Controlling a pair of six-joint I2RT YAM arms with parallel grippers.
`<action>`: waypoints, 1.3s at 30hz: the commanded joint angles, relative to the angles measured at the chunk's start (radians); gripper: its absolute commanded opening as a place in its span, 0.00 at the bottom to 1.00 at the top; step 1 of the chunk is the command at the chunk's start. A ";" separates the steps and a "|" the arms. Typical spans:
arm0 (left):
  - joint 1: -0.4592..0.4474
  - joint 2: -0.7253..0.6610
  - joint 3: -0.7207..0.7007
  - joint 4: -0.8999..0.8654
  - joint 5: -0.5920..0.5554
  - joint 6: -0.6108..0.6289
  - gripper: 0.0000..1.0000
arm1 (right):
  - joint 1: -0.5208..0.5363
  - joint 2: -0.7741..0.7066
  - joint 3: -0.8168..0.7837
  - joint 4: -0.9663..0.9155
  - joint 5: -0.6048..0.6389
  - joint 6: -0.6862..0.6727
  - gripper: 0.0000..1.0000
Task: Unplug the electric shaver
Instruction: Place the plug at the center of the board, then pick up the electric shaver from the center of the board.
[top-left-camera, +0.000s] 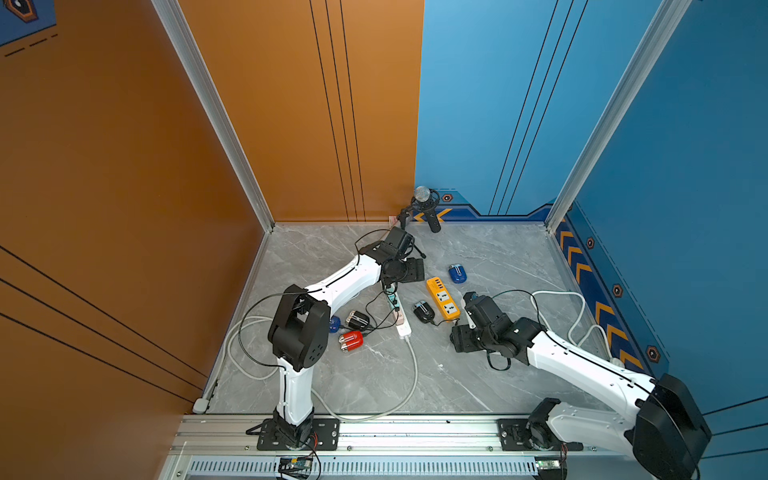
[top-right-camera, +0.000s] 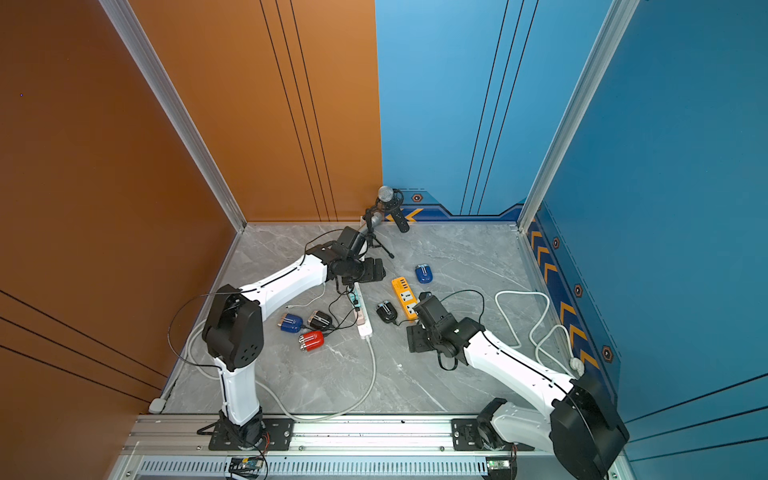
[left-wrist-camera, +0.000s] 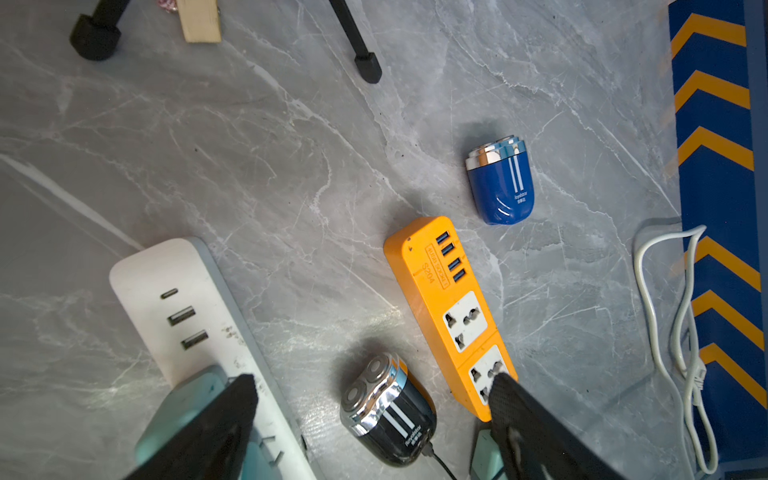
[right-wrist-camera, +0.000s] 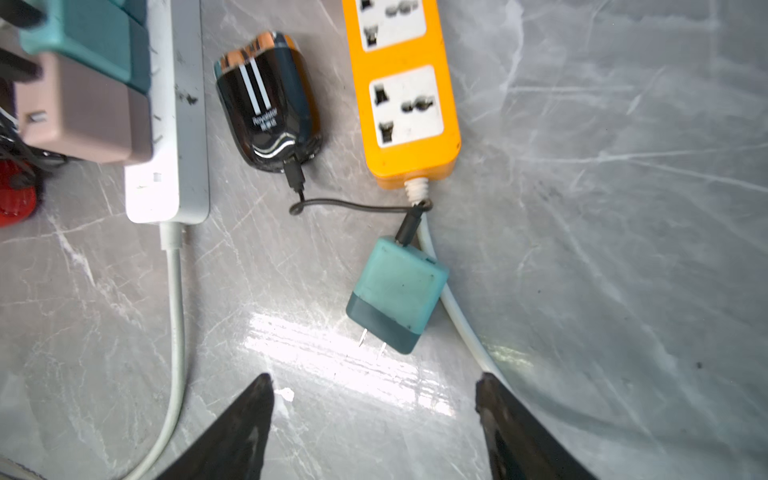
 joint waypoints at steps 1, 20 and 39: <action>0.001 -0.022 -0.022 -0.016 -0.010 -0.037 0.90 | -0.013 -0.006 0.059 -0.055 0.062 -0.097 0.80; 0.137 -0.114 -0.034 -0.017 -0.054 -0.026 0.90 | 0.031 0.571 0.462 0.058 -0.062 -0.308 0.85; 0.167 -0.163 -0.076 -0.017 -0.073 -0.006 0.90 | 0.069 0.791 0.589 0.057 -0.048 -0.317 0.82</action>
